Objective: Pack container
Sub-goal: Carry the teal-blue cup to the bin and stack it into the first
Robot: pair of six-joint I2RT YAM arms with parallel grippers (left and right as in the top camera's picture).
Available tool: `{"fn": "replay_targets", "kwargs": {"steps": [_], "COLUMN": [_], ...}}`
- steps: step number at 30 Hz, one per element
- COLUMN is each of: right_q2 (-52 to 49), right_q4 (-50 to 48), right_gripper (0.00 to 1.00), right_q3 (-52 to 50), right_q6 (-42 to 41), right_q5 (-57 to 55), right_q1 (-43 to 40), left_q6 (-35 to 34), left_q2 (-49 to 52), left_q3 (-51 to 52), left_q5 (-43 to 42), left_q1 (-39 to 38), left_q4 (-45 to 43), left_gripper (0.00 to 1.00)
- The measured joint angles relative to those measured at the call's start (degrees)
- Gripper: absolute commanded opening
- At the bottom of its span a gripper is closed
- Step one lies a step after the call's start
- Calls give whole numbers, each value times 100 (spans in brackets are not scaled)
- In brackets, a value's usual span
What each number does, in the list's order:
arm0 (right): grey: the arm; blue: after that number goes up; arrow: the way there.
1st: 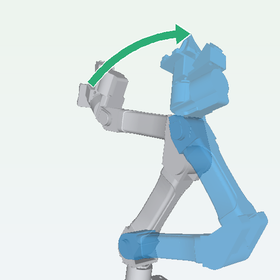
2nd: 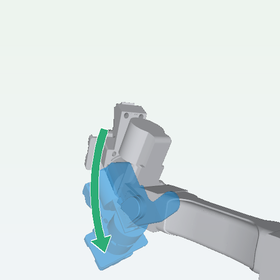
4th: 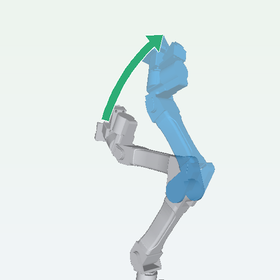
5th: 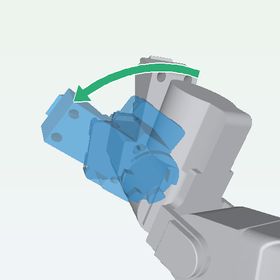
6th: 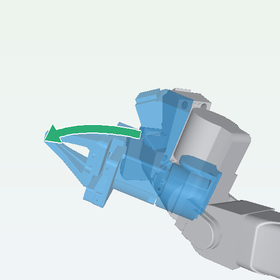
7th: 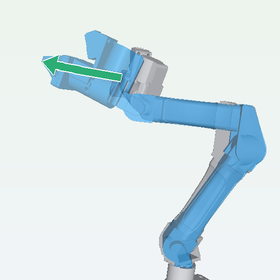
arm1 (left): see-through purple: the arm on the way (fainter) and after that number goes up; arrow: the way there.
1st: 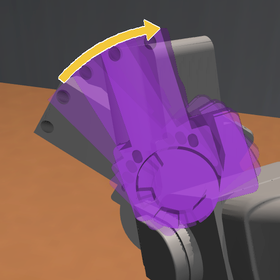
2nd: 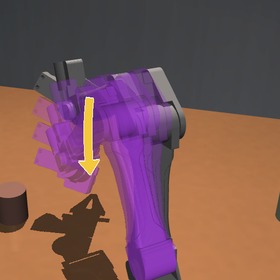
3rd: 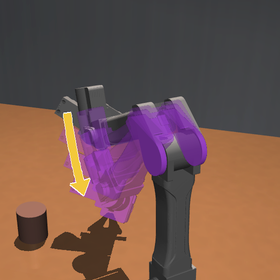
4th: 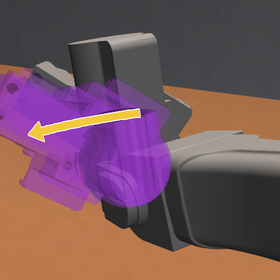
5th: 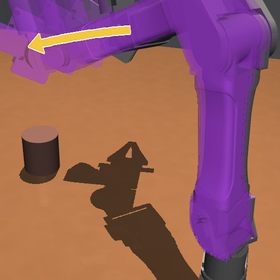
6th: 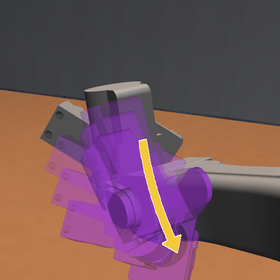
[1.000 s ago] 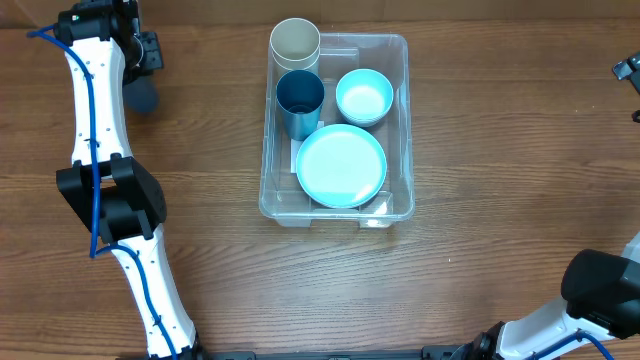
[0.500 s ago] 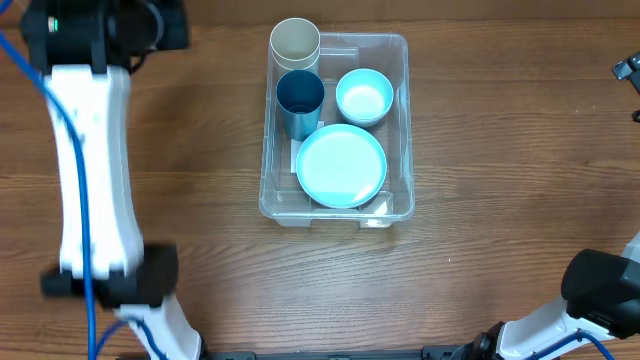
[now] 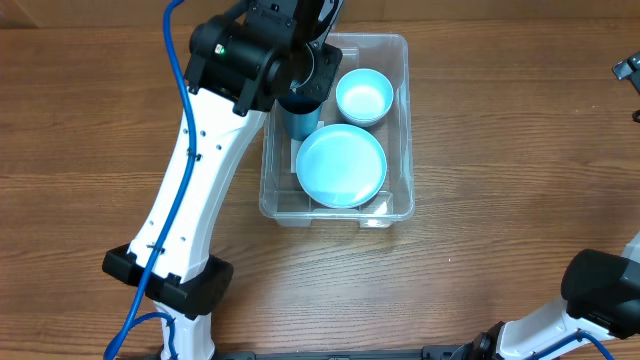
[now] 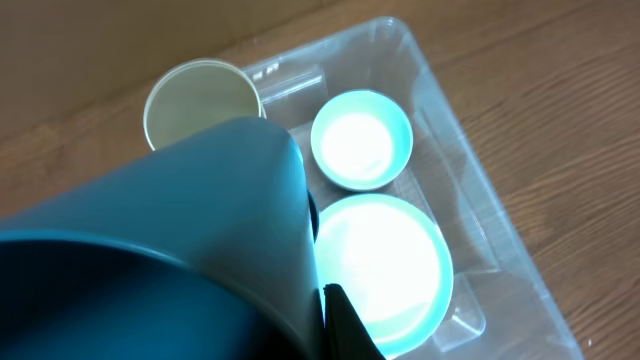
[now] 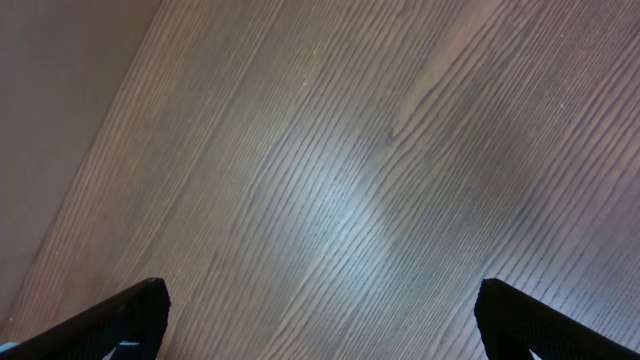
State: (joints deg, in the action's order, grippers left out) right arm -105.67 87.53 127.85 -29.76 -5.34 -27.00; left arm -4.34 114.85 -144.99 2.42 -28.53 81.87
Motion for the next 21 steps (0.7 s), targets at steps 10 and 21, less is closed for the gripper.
{"fn": "replay_targets", "kwargs": {"steps": [10,21], "right_q2": [0,0], "right_q4": [2,2], "right_gripper": [100,100], "right_q3": [0,0], "right_q6": [-4,-4], "right_q5": [0,-2], "right_q1": [0,-2], "left_q6": [0,0], "left_q2": [68,229], "left_q3": [0,0], "left_q5": [24,24], "left_q1": [0,0], "left_q4": [424,435], "left_gripper": [4,4]}}
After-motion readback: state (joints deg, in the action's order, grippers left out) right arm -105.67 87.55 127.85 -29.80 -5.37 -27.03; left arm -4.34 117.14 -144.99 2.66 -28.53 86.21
